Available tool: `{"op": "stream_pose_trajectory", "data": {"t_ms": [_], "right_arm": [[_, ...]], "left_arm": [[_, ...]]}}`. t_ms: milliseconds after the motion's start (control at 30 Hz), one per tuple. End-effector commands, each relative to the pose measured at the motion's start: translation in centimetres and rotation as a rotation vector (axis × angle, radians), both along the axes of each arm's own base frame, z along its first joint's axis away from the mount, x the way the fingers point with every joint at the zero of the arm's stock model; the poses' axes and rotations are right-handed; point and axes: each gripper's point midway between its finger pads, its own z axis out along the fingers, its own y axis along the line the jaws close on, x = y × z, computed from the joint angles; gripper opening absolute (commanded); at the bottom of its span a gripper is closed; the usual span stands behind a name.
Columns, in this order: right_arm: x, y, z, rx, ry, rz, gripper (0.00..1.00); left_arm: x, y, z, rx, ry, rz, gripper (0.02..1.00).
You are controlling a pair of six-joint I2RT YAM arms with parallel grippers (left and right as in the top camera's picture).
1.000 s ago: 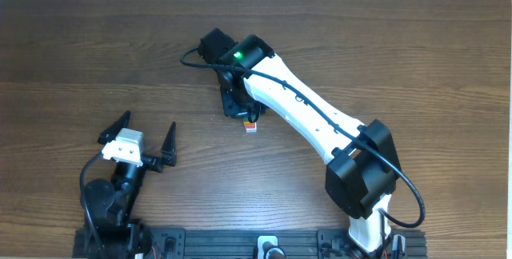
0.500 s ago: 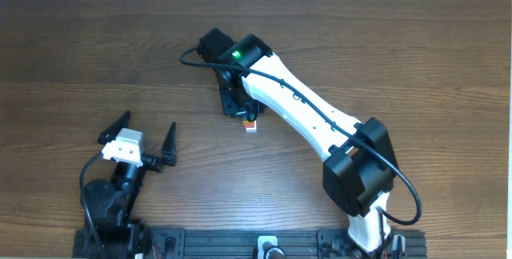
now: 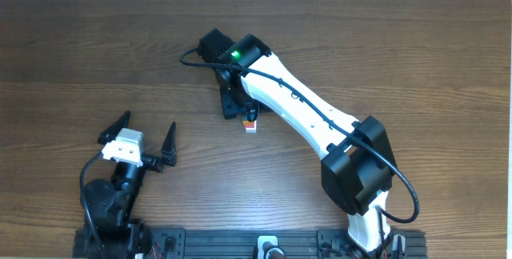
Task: Stack Cubes
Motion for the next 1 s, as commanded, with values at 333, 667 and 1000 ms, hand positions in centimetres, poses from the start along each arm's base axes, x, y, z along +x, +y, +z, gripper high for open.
{"op": "stream_pose_trajectory", "data": {"t_ms": [333,667,1000], "right_arm": [[4.8,-2.7,1.4,0.018,-0.082,-0.047,0.991],[12.6,-15.9,5.8,0.025,-0.178,-0.214,0.991],[9.2,-23.2,11.6,-0.083,-0.303,-0.171,0.991]], "left_arm": [[0.1,0.3,-0.1,0.017,-0.009,0.013,0.998],[0.1,0.3,-0.1,0.017,-0.009,0.013,1.0],[0.1,0.3,-0.1,0.017,-0.009,0.013,1.0]]}}
